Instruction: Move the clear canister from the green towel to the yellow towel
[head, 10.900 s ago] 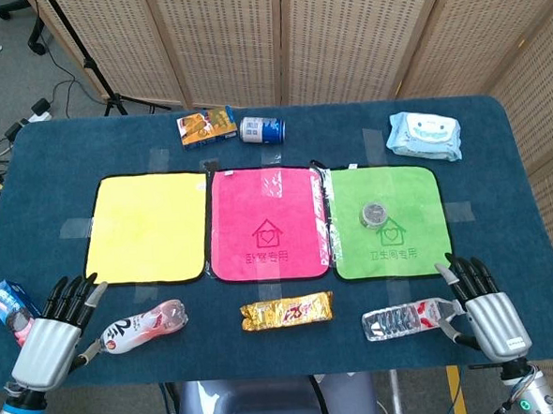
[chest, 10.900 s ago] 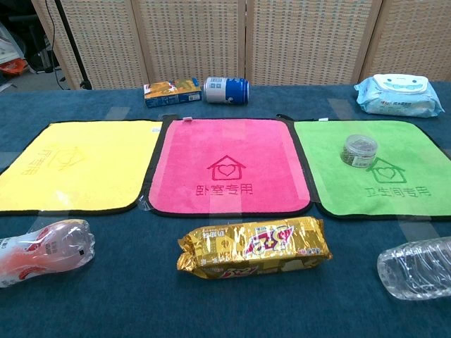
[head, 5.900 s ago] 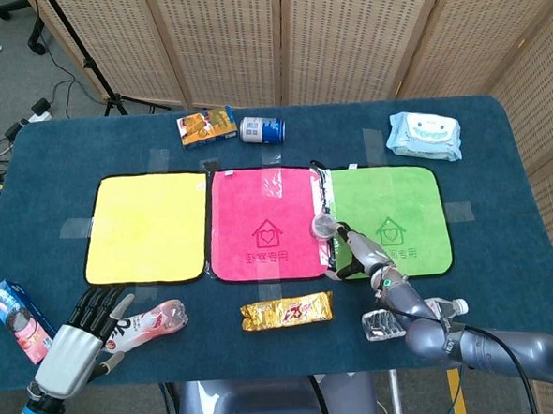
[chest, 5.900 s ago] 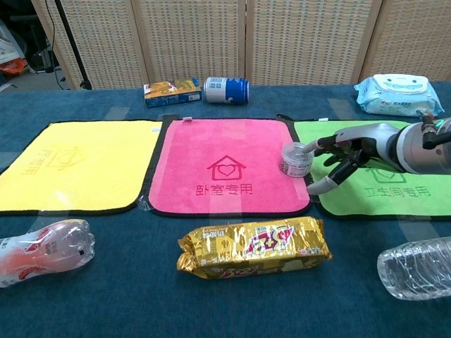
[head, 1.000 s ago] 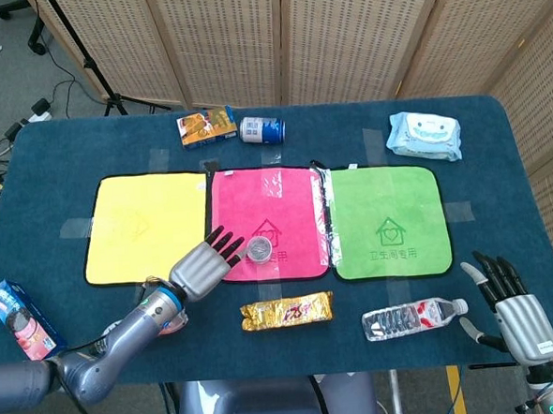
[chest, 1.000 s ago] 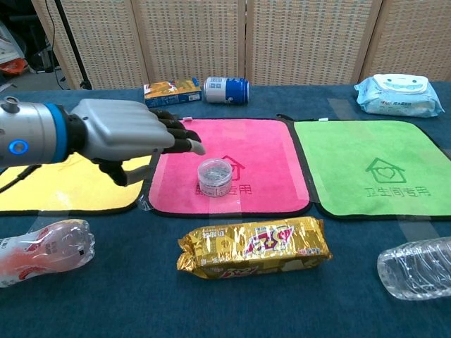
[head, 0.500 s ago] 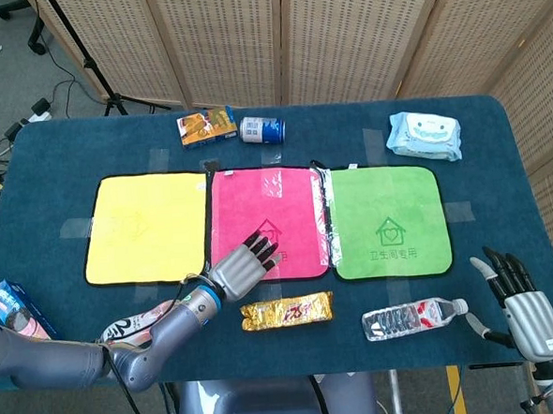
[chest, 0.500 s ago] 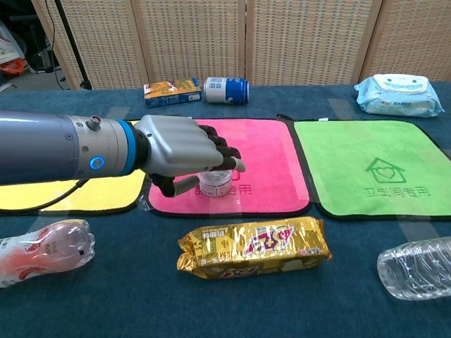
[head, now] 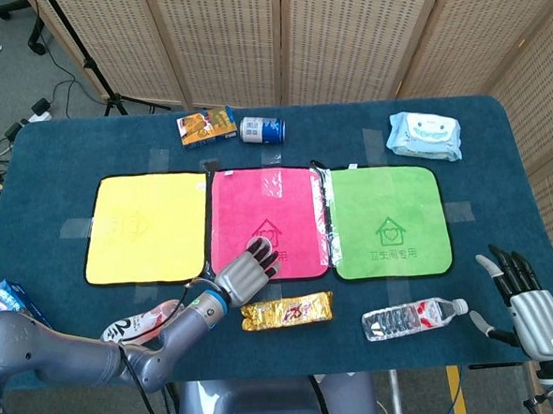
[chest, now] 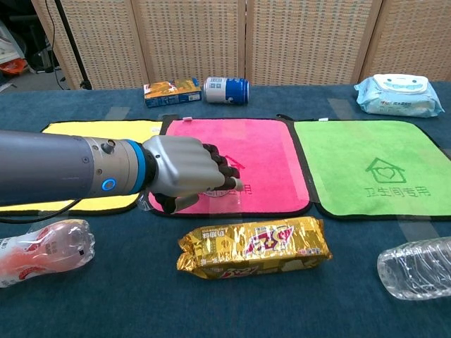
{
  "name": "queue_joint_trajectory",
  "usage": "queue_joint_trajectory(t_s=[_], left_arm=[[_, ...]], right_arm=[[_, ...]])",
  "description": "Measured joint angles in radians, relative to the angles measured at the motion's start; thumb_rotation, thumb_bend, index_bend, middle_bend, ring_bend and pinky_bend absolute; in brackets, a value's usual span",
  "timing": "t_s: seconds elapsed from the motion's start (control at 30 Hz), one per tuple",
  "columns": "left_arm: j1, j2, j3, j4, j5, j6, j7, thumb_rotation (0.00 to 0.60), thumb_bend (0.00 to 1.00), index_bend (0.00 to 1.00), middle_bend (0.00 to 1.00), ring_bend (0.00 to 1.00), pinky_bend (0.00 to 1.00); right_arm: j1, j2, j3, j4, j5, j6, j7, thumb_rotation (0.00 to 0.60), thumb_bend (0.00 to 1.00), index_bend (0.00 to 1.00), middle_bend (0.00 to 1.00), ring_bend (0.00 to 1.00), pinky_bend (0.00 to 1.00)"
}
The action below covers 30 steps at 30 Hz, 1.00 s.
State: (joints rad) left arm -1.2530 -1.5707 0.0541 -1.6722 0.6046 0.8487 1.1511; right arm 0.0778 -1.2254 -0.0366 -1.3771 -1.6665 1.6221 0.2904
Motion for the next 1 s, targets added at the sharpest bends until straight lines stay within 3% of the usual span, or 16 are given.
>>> queue_joint_trajectory(t_s=[1.0], left_arm=[[0.009,0.073,0.129,0.021,-0.02,0.058,-0.036,0.6,0.71,0.0,0.0,0.0,0.0]], right_arm=[[0.002,-0.016,-0.001,0.008,-0.014,-0.035,-0.023,0.6,0.31,0.09,0.01,0.0,0.01]])
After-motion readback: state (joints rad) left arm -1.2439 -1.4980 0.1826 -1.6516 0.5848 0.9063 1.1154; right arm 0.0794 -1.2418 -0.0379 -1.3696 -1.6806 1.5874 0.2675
